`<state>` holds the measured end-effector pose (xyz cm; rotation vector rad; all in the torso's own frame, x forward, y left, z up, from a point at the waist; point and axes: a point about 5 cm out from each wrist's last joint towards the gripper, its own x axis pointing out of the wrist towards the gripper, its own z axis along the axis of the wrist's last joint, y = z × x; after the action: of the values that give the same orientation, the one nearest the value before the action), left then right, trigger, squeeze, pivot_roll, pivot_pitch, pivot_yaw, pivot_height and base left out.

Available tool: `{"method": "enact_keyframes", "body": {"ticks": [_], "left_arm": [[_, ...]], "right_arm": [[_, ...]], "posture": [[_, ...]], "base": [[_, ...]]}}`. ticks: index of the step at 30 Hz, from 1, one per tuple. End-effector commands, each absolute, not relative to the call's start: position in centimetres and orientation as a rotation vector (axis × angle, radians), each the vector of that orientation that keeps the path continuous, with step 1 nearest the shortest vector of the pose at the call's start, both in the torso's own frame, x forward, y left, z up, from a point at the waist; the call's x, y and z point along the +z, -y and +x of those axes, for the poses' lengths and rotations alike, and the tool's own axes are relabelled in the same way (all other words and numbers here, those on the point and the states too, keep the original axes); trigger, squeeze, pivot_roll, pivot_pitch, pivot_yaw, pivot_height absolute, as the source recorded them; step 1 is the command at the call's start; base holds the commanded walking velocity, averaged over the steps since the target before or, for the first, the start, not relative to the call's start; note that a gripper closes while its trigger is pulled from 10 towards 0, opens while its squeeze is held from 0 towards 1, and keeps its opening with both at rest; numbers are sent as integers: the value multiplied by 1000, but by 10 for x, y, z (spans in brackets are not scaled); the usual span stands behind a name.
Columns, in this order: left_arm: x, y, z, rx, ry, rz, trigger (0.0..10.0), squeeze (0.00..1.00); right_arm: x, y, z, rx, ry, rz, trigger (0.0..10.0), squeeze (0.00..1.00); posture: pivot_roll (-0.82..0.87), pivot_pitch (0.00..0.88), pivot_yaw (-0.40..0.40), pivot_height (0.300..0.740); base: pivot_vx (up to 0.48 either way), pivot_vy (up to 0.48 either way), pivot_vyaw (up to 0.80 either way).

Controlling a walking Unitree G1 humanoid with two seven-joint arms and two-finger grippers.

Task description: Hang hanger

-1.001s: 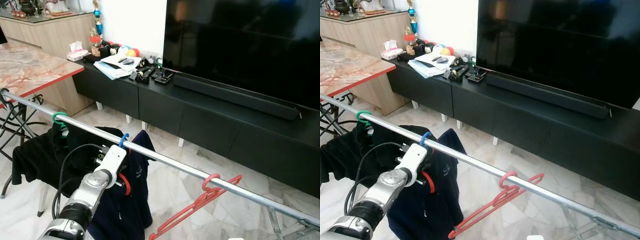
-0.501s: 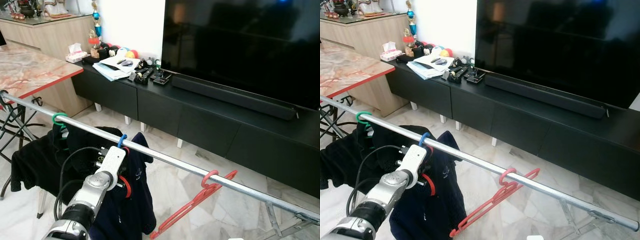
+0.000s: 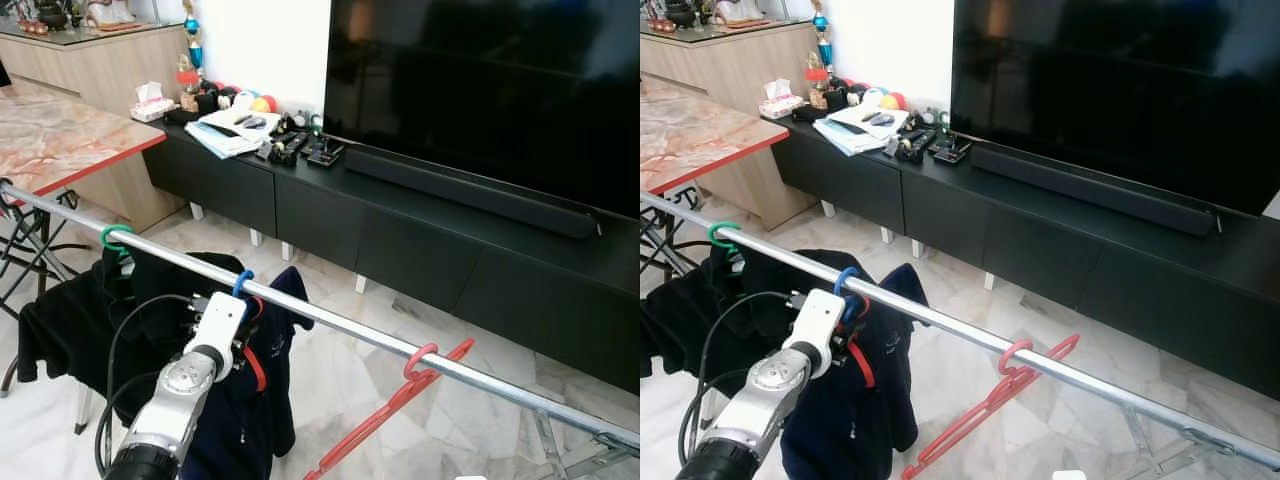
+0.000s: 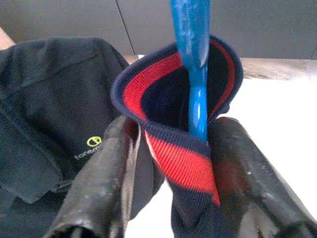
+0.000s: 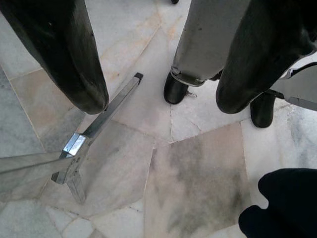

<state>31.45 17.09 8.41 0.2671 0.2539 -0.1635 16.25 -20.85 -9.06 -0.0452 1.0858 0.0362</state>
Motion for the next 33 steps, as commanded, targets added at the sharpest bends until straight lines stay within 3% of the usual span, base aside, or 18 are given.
{"method": "enact_keyframes", "body": {"ticks": [1, 8, 9, 15, 25, 33], "left_arm": [[88, -175, 313, -150, -247, 260, 10000, 1000], [96, -182, 288, -128, -176, 254, 10000, 1000], [95, -186, 274, -109, -170, 241, 10000, 0], [82, -205, 245, -21, -178, 220, 10000, 0], [85, -206, 248, -14, -137, 233, 10000, 0], [90, -203, 249, -21, -138, 230, 10000, 0]], "right_arm": [[-91, 208, 161, 40, -1096, -48, 10000, 0], [-92, 209, 159, 40, -1100, -50, 10000, 0], [-92, 210, 159, 42, -1105, -55, 10000, 0], [-92, 212, 158, 47, -1111, -65, 10000, 0], [-92, 213, 157, 41, -1117, -68, 10000, 0], [-93, 211, 157, 43, -1119, -66, 10000, 0]], "posture": [[164, 0, -13, 740], [170, 0, -13, 740], [181, 0, -17, 740], [189, 0, -20, 740], [192, 0, -18, 740], [188, 0, -10, 740]], "base": [[0, 0, 0], [0, 0, 0], [0, 0, 0], [0, 0, 0], [0, 0, 0], [0, 471, 0]]}}
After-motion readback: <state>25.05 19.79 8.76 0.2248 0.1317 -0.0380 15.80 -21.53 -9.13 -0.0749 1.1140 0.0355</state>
